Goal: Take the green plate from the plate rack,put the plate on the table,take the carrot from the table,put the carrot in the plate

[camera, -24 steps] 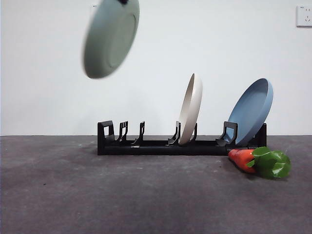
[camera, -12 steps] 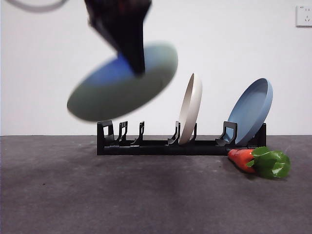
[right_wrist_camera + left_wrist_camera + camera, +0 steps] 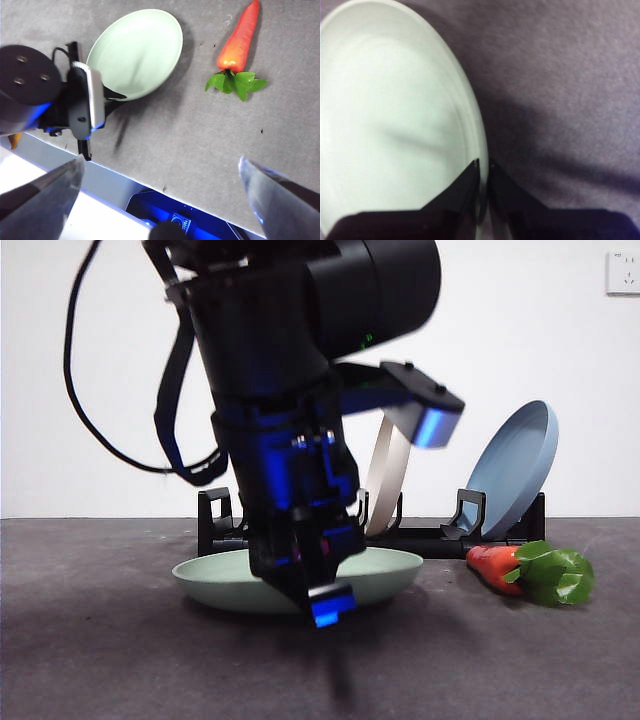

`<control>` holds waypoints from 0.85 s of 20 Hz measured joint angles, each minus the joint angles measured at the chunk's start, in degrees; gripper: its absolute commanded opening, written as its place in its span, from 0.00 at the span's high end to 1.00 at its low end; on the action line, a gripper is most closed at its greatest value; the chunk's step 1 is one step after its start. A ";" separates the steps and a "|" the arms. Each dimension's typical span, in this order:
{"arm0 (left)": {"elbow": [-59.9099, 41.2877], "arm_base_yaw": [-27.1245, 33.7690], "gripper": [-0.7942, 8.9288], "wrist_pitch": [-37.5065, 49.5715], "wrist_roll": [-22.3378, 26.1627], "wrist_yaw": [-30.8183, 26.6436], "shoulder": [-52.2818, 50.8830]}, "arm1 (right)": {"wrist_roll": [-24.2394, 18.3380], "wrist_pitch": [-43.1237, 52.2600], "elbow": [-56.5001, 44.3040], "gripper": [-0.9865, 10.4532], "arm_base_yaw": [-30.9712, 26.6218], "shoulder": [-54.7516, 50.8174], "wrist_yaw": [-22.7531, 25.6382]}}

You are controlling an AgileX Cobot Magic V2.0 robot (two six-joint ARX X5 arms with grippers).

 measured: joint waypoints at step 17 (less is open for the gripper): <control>10.10 -0.04 0.58 -13.14 -18.01 4.46 -29.18 | 4.72 30.77 0.09 0.31 7.58 35.95 12.72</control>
